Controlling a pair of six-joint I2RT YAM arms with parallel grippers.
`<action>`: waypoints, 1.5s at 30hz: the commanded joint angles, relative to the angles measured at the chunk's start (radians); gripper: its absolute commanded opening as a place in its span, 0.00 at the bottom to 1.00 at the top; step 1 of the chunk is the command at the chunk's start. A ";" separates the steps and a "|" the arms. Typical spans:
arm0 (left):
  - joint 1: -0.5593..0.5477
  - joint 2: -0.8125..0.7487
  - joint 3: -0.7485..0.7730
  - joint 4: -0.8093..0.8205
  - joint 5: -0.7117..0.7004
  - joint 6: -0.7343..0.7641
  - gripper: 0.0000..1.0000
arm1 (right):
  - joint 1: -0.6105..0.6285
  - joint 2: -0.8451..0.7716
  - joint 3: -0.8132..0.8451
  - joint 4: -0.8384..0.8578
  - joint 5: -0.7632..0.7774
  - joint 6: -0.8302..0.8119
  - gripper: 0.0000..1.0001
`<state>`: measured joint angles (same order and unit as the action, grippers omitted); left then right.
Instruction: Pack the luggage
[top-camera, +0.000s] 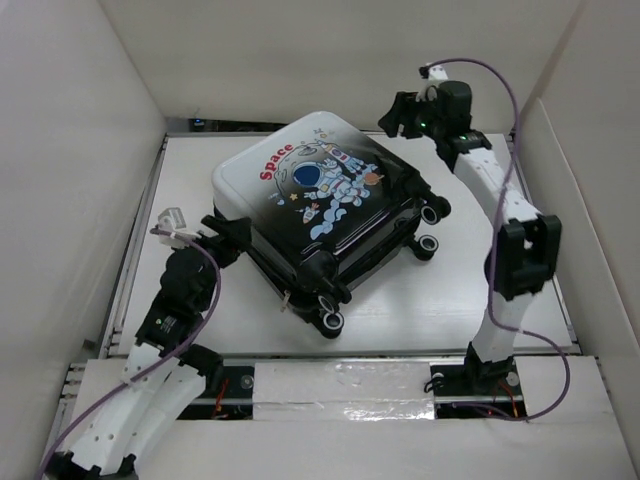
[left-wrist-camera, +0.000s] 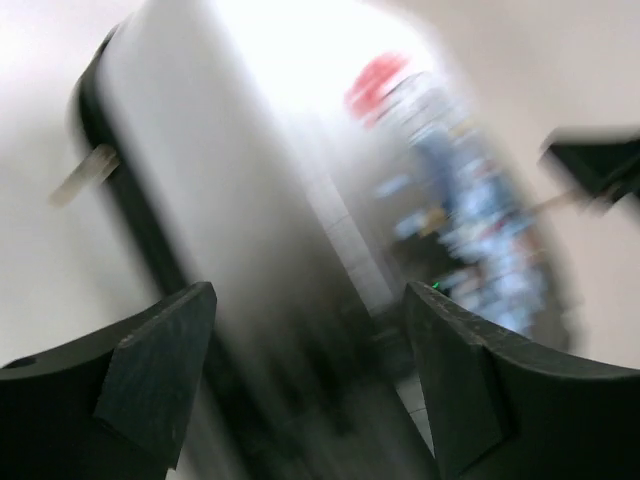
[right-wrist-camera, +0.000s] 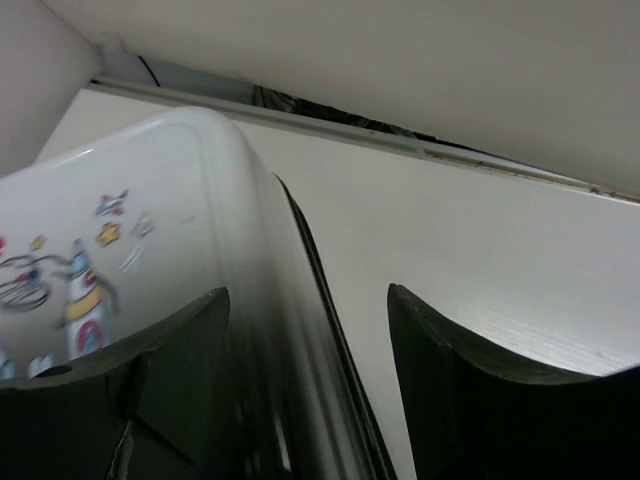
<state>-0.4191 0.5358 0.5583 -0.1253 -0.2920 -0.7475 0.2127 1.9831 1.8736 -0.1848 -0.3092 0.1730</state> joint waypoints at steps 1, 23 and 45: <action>-0.004 0.079 0.092 0.287 -0.027 -0.044 0.71 | -0.053 -0.238 -0.193 0.148 -0.059 0.042 0.72; 0.463 1.426 1.313 -0.011 0.564 0.244 0.00 | 0.145 -1.408 -1.481 0.093 0.223 0.137 0.03; 0.315 1.065 0.198 0.812 0.644 -0.066 0.00 | 0.244 -0.634 -0.989 0.461 0.196 0.131 0.01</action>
<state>0.0647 1.7218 0.9127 0.5419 0.2405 -0.7441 0.4122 1.2560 0.7292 0.0658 -0.0563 0.2955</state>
